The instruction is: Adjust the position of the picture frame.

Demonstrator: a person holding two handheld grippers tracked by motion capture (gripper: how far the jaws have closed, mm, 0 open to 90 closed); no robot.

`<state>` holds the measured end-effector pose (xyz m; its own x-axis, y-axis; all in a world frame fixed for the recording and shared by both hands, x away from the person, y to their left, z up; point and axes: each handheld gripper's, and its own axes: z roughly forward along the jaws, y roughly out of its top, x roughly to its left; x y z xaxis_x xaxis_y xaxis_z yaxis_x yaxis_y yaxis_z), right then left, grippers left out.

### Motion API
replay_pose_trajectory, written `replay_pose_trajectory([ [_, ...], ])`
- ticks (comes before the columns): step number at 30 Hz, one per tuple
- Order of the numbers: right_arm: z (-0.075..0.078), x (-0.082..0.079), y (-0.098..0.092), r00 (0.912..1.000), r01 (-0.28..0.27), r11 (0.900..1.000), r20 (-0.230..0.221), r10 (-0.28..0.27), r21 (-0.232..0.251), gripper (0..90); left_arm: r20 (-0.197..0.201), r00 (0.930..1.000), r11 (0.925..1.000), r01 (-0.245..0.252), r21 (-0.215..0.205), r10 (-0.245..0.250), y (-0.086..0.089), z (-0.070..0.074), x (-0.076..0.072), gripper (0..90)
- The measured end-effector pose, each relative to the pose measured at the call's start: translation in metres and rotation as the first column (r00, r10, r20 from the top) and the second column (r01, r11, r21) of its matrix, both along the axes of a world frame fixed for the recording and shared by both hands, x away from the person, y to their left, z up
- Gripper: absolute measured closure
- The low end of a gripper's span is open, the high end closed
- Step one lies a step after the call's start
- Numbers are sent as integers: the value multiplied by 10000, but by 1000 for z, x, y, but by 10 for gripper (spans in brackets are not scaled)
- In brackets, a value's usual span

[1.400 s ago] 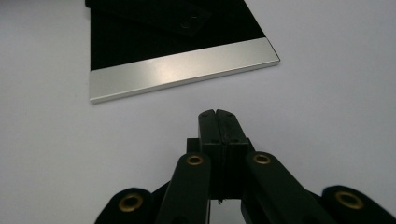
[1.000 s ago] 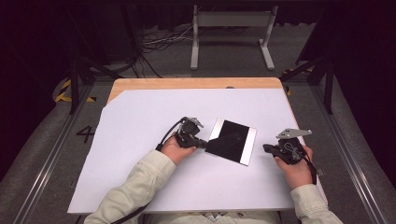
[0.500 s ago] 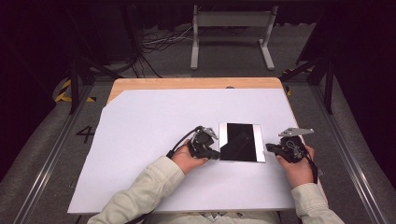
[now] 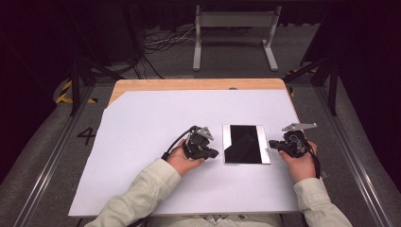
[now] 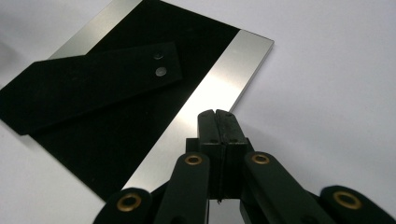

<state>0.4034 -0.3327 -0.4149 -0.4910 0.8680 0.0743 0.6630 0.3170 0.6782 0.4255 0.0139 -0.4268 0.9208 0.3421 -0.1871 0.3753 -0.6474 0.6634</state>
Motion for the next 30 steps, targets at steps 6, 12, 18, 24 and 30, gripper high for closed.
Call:
replay_pose_trajectory([
  [6,-1,26,1,9993,147,9996,-333,-154,-226,900,319,9982,9985,-498,-219,505,22,6,2,884],
  [12,3,49,3,9978,411,9980,-492,-435,-479,900,540,9956,9966,-748,-351,766,34,10,6,881],
  [18,3,66,1,9950,716,9963,-661,-747,-477,900,600,9940,9950,-885,-454,911,39,11,6,876],
  [24,-3,80,2,9925,837,9957,-863,-870,-401,900,715,9908,9925,-1115,-495,1149,46,12,4,866],
  [30,-9,87,2,9905,846,9964,-1077,-853,-110,900,764,9889,9906,-1230,-596,1274,52,13,2,845],
])
